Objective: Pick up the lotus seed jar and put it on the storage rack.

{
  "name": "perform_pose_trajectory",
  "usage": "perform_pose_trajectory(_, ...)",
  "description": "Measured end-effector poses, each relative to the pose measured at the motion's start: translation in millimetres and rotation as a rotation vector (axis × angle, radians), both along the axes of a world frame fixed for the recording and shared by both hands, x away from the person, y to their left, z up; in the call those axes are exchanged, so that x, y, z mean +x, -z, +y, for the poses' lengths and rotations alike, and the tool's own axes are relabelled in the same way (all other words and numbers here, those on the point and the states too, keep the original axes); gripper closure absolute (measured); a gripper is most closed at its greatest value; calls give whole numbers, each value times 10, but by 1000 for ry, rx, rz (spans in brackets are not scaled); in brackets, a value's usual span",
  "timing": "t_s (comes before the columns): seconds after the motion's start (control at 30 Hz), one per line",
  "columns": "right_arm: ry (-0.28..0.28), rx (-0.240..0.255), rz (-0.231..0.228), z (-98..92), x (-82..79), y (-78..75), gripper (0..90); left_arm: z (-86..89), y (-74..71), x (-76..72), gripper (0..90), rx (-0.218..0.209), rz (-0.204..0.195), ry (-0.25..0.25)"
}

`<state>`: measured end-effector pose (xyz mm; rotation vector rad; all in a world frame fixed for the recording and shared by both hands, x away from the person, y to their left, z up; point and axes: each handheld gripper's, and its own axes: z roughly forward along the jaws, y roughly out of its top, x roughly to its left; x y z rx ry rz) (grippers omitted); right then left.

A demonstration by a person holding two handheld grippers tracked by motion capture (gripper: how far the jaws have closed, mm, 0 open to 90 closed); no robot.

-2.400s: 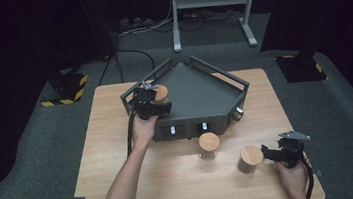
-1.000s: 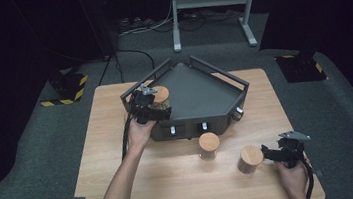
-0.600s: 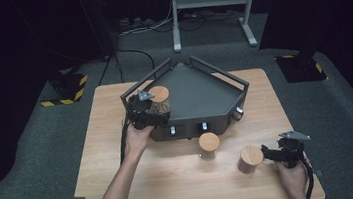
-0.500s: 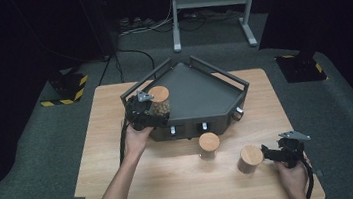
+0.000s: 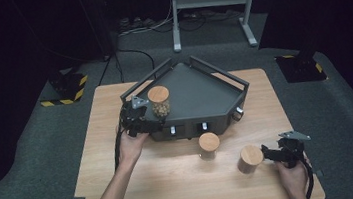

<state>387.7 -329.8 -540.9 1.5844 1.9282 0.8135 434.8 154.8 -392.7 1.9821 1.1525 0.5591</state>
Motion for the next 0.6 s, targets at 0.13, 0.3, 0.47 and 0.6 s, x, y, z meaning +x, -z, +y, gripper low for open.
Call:
perform_pose_trajectory(0.13, 0, 0, 0, 0, 0, 0, 70, 29, 8, -37, 61, -3, -1, -2)
perform_pose_trajectory(0.3, 0, 0, 0, 0, 0, 0, 71, 60, 22, -72, 63, -5, -2, -6)
perform_pose_trajectory(0.47, 0, 0, 0, 0, 0, 0, 71, 93, 36, -116, 63, -2, -4, -10)
perform_pose_trajectory(0.6, 0, 0, 0, 0, 0, 0, 70, 116, 59, -147, 64, 4, -6, -14)
